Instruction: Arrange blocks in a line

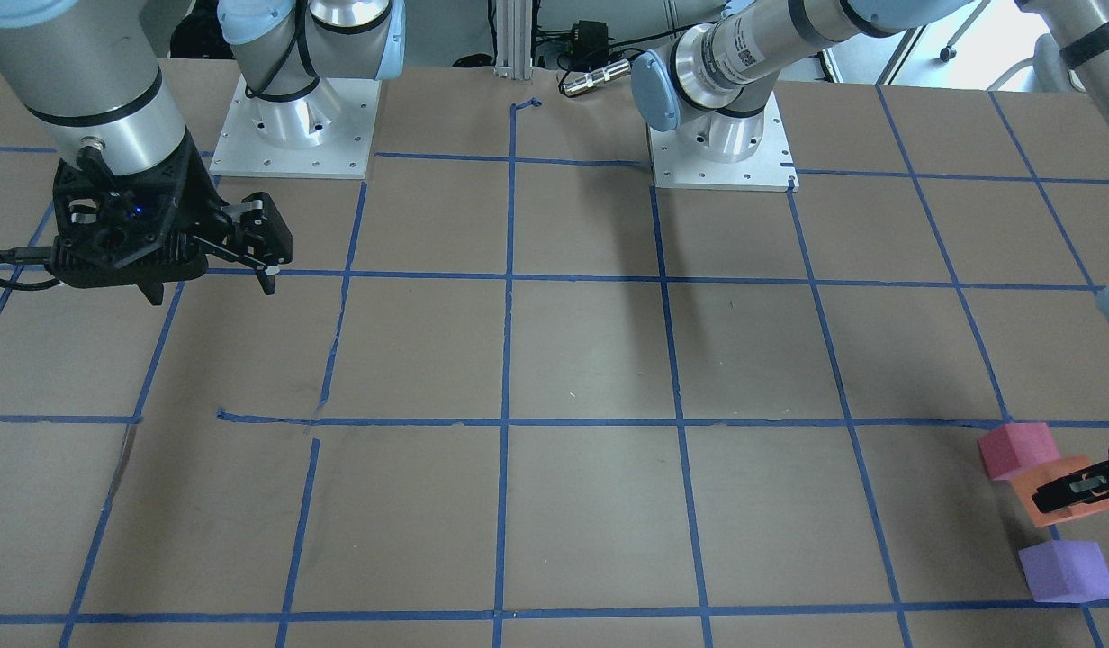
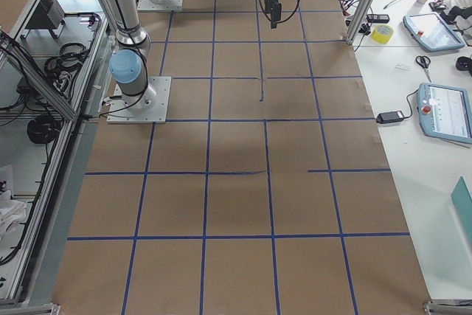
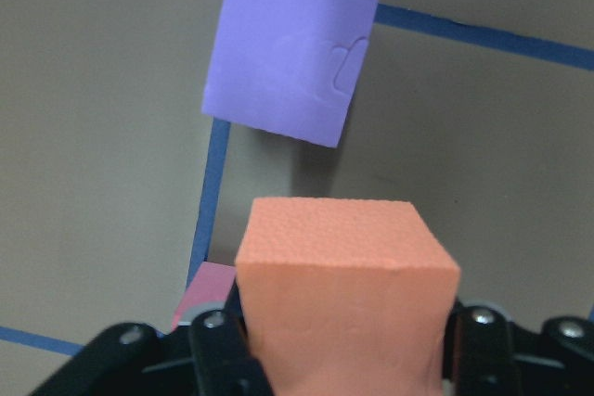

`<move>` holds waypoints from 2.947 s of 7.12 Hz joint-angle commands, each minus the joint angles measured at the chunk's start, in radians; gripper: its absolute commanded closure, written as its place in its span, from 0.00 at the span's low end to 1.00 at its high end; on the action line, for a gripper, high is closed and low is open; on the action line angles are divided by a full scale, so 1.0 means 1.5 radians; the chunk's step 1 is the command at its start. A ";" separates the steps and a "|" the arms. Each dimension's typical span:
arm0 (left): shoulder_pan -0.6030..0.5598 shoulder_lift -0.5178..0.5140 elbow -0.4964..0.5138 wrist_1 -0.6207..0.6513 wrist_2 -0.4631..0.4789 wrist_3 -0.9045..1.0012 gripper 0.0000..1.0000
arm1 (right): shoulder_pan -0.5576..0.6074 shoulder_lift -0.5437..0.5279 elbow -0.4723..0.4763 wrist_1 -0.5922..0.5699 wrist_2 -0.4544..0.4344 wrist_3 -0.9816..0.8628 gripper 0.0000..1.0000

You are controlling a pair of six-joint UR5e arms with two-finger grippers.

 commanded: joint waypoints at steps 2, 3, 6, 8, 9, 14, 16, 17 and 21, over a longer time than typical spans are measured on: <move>0.002 -0.026 0.012 0.024 -0.003 0.054 1.00 | -0.002 0.005 -0.001 -0.017 0.013 0.000 0.00; 0.004 -0.021 0.005 0.016 0.000 0.058 1.00 | -0.002 -0.002 -0.001 -0.016 0.013 0.000 0.00; 0.019 -0.027 0.005 0.021 0.000 0.094 1.00 | -0.003 0.000 0.000 -0.017 0.013 0.000 0.00; 0.019 -0.041 0.002 0.038 -0.003 0.097 1.00 | -0.003 0.001 0.000 -0.017 0.011 -0.001 0.00; 0.019 -0.049 -0.007 0.061 -0.005 0.105 1.00 | -0.005 0.000 -0.001 -0.017 0.006 -0.001 0.00; 0.019 -0.055 -0.060 0.131 -0.001 0.112 1.00 | -0.004 -0.001 0.000 -0.017 0.010 0.001 0.00; 0.018 -0.031 -0.058 0.120 0.001 0.117 0.00 | -0.004 0.000 0.000 -0.018 0.012 0.001 0.00; 0.011 0.000 -0.060 0.098 0.001 0.119 0.00 | -0.004 0.000 0.001 -0.017 0.011 0.001 0.00; -0.068 0.234 -0.092 -0.256 0.023 0.032 0.00 | -0.004 0.000 0.001 -0.017 0.011 0.001 0.00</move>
